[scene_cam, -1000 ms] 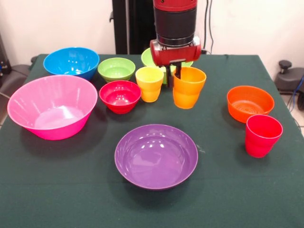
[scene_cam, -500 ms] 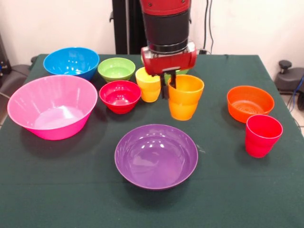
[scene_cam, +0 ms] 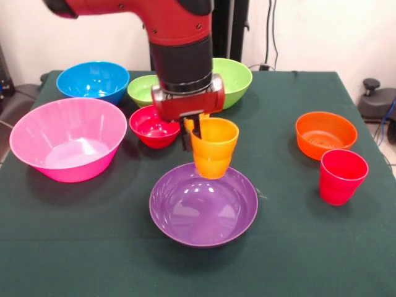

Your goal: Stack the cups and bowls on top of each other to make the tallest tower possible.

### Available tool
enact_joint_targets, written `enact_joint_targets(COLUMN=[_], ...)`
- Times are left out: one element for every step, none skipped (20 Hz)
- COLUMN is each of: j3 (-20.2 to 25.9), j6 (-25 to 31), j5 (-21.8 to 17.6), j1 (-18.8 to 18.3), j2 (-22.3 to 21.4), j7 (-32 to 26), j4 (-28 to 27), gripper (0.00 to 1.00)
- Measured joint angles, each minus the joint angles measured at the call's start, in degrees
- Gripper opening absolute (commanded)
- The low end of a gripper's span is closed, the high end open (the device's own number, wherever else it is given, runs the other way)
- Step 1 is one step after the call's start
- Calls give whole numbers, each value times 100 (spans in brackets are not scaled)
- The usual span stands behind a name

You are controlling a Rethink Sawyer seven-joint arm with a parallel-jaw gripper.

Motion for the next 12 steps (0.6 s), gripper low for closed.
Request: enact_joint_targets(j3=[21,54,72,88,104,124,136,147,160,165,168,177], j6=[11,23,26,27,27,27,27,29,29,29,29,27], j5=[-31,-72,-99,-127,-156,-202,-233,-267,-309,-329,-349,-393], j1=[-18,-41,-50,-55,-60,-58,-54,-50,-40,-34,-26,-7], j2=[37,95,129,169,208,271,309,341,387,410,433,480], j7=[-20,-53,-71,-85,-99,-109,-111,-111,-111,-111,-111,-111], j4=[-41,-105,-142,-181,-220,-279,-311,-339,-376,-395,-413,-451], gripper=[0,0,0,0,0,0,0,0,0,0,0,0])
